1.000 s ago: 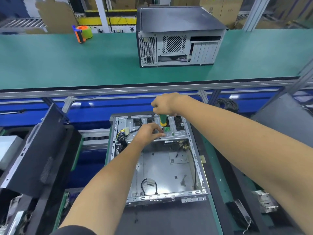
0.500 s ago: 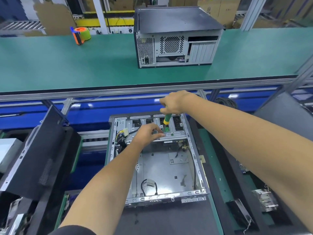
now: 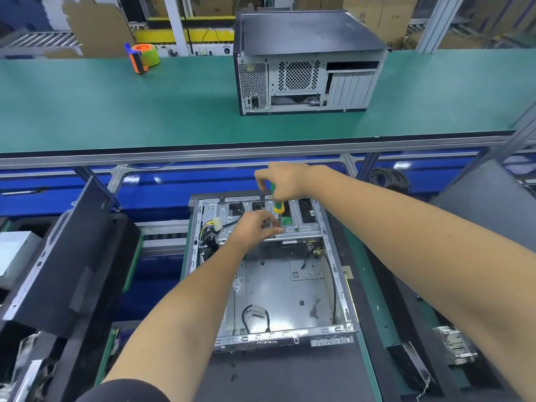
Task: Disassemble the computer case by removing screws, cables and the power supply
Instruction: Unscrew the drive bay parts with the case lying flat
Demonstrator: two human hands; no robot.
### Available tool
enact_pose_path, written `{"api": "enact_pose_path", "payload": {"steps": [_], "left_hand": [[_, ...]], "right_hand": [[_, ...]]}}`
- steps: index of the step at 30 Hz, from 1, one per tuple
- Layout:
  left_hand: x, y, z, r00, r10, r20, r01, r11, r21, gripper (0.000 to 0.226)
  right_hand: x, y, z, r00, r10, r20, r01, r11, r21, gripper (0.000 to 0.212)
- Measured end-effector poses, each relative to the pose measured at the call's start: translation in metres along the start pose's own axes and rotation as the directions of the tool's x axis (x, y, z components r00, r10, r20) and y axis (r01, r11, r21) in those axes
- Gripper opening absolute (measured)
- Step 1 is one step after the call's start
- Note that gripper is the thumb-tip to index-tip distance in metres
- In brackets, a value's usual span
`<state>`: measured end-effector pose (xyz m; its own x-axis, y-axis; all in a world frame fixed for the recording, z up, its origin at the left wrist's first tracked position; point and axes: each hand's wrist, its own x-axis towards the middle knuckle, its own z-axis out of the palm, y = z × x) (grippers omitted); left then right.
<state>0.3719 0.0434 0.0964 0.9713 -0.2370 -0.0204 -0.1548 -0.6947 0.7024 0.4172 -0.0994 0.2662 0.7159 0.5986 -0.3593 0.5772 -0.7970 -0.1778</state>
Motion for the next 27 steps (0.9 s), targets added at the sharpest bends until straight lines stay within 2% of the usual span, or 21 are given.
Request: {"api": "enact_pose_path", "payload": {"steps": [4, 6, 8, 12, 16, 18, 19, 21, 25, 27], "left_hand": [[0.0, 0.0, 0.0, 1.0, -0.028, 0.007, 0.028, 1.0, 0.002, 0.028], [0.0, 0.001, -0.001, 1.0, -0.023, 0.011, 0.023, 1.0, 0.003, 0.028], [0.0, 0.0, -0.001, 1.0, -0.008, 0.011, 0.008, 1.0, 0.008, 0.029], [0.0, 0.001, -0.001, 1.0, 0.007, 0.002, -0.007, 1.0, 0.001, 0.029], [-0.001, 0.003, -0.002, 1.0, 0.0, -0.003, 0.0, 1.0, -0.011, 0.028], [-0.002, 0.003, -0.001, 1.0, -0.005, -0.006, 0.005, 1.0, -0.022, 0.028], [-0.002, 0.003, -0.002, 1.0, -0.002, -0.008, 0.002, 1.0, -0.027, 0.028], [-0.003, 0.004, -0.002, 1.0, 0.003, -0.01, -0.003, 1.0, -0.029, 0.028], [-0.003, 0.004, -0.002, 1.0, 0.01, -0.012, -0.01, 1.0, -0.024, 0.03], [-0.003, 0.004, -0.002, 1.0, 0.007, -0.007, -0.007, 1.0, -0.022, 0.03]], "right_hand": [[0.004, -0.006, -0.004, 0.994, 0.107, -0.02, -0.108, 0.956, -0.274, 0.041], [0.004, -0.008, -0.006, 0.986, 0.17, -0.004, -0.161, 0.93, -0.33, 0.054], [0.004, -0.009, -0.008, 0.982, 0.189, 0.017, -0.171, 0.923, -0.344, 0.056], [0.004, -0.003, -0.009, 0.995, 0.096, 0.028, -0.088, 0.974, -0.21, 0.027], [0.006, 0.003, -0.011, 0.98, 0.121, 0.155, -0.145, 0.977, 0.157, 0.017], [0.006, 0.004, -0.013, 0.973, 0.114, 0.202, -0.164, 0.954, 0.25, 0.013], [0.006, 0.003, -0.014, 0.969, 0.101, 0.226, -0.16, 0.953, 0.257, 0.011], [0.004, 0.001, -0.015, 0.968, 0.063, 0.242, -0.114, 0.973, 0.202, 0.023], [-0.002, 0.002, -0.008, 0.994, 0.04, 0.099, -0.054, 0.989, 0.135, 0.032], [-0.002, 0.004, -0.007, 0.997, 0.055, 0.051, -0.056, 0.998, 0.012, 0.025]]}}
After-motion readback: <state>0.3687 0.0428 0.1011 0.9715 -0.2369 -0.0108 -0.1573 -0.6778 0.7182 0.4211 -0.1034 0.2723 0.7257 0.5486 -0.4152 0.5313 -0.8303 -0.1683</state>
